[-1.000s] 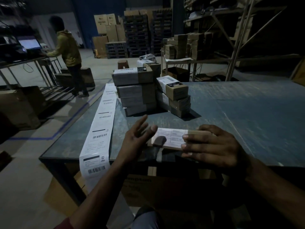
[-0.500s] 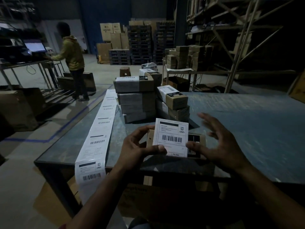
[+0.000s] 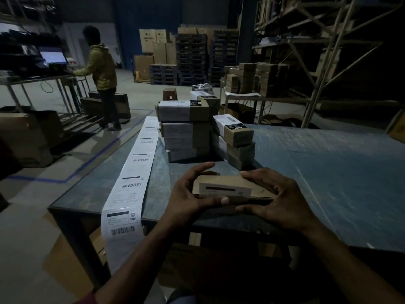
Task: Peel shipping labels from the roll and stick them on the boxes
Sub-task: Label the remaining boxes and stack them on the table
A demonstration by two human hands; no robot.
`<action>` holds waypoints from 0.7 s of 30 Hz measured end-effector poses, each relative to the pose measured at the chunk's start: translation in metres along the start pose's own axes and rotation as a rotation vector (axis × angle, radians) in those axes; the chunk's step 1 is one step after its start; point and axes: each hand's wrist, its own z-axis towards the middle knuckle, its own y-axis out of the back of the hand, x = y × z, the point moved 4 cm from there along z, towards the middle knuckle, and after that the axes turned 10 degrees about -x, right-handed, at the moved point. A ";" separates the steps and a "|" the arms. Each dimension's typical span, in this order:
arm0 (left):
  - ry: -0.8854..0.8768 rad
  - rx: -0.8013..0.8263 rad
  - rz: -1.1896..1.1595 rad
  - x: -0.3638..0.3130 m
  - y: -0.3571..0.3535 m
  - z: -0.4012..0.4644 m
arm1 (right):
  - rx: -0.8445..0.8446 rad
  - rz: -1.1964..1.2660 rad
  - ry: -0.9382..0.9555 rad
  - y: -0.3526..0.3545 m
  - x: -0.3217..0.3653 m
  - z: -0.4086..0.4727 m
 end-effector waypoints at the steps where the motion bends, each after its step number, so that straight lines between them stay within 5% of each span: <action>1: -0.015 -0.012 -0.005 0.000 0.001 -0.002 | -0.003 0.009 -0.003 0.000 0.002 0.000; 12: 0.083 -0.106 -0.246 0.001 -0.007 -0.013 | -0.136 0.205 -0.315 -0.010 -0.001 -0.013; 21: 0.016 -0.142 -0.179 0.001 -0.015 -0.022 | -0.225 0.216 -0.367 -0.014 0.005 -0.019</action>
